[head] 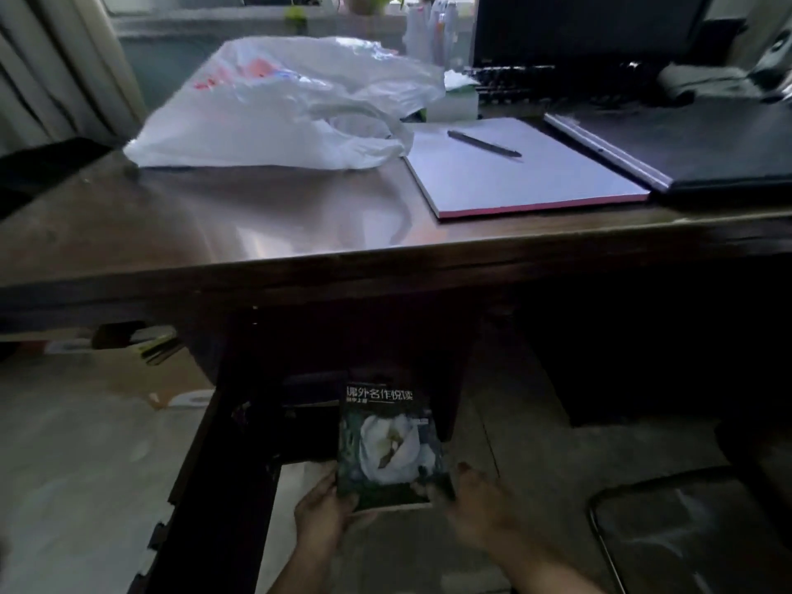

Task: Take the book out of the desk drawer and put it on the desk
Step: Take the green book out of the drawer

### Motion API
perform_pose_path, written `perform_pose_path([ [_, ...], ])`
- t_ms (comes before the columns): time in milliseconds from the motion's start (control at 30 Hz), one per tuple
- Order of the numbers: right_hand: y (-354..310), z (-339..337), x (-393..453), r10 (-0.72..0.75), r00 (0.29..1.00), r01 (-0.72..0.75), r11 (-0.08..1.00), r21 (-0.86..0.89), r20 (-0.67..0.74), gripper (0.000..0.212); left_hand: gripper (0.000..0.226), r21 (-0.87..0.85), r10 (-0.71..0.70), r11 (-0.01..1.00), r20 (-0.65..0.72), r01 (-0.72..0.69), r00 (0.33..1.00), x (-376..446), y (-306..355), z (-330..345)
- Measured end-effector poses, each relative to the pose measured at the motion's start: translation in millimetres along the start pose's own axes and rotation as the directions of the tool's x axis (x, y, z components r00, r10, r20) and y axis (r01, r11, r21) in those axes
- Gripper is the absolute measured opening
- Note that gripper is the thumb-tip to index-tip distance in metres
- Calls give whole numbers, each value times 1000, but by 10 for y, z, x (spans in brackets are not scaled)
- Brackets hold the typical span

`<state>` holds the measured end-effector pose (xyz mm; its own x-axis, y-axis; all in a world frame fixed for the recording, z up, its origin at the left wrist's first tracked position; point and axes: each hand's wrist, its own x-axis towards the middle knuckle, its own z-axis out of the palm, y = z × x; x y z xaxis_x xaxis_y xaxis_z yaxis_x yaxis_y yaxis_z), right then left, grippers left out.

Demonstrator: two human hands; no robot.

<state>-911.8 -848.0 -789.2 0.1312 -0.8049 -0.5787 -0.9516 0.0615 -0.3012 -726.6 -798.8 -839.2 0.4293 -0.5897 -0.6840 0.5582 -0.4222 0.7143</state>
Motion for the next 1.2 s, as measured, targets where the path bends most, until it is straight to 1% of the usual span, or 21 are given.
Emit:
perform_pose_path([
  [33, -34, -2, -95, 28, 999, -33, 982, 187, 34, 68, 31, -42, -16, 999, 18, 17, 1000, -162, 48, -62],
  [67, -78, -20, -192, 42, 997, -64, 934, 352, 69, 67, 36, -77, -27, 997, 34, 29, 999, -307, 86, -123],
  [133, -116, -12, -400, 72, 989, -136, 802, 582, 132, 52, 50, -120, -57, 991, 57, 64, 997, -615, 159, -237],
  [200, -177, -29, -759, 61, 983, -174, 628, 759, 174, 37, 57, -154, -36, 987, 114, 53, 993, -1006, 273, -407],
  [233, -170, 0, -787, 68, 980, -195, 538, 820, 188, 35, 61, -153, -43, 986, 127, 63, 991, -1081, 278, -444],
  [300, -175, 11, -819, 45, 982, -185, 439, 879, 184, 30, 64, -113, -60, 991, 143, 77, 988, -1118, 288, -480],
  [367, -216, -25, -1034, -22, 989, -124, 408, 905, 146, 23, 60, -133, -47, 989, 160, 69, 986, -1331, 335, -552],
  [433, -241, -18, -1349, -52, 994, -66, 433, 899, 98, 25, 54, -148, -26, 988, 160, 50, 987, -1659, 324, -705],
  [500, -237, 18, -1561, -77, 996, -9, 455, 891, 50, 28, 54, -145, -20, 988, 171, 45, 985, -1861, 308, -826],
  [567, -234, 15, -1778, -103, 995, 46, 456, 889, 1, 25, 50, -157, 31, 988, 191, -1, 981, -2059, 327, -938],
  [667, -232, -83, -2139, -159, 985, 128, 419, 899, -66, 25, 42, -149, 113, 986, 227, -80, 967, -2378, 404, -1028],
  [833, -241, -394, -2638, -242, 956, 246, 370, 896, -163, 26, 35, -211, 228, 964, 335, -164, 914, -2822, 621, -1087],
  [1000, -295, -738, -2986, -267, 938, 304, 329, 894, -220, 28, 35, -244, 308, 943, 391, -225, 868, -3189, 889, -1028],
  [1200, -511, -1136, -3076, -282, 912, 381, 310, 871, -298, 27, 31, -247, 376, 923, 430, -294, 821, -3392, 1342, -890],
])
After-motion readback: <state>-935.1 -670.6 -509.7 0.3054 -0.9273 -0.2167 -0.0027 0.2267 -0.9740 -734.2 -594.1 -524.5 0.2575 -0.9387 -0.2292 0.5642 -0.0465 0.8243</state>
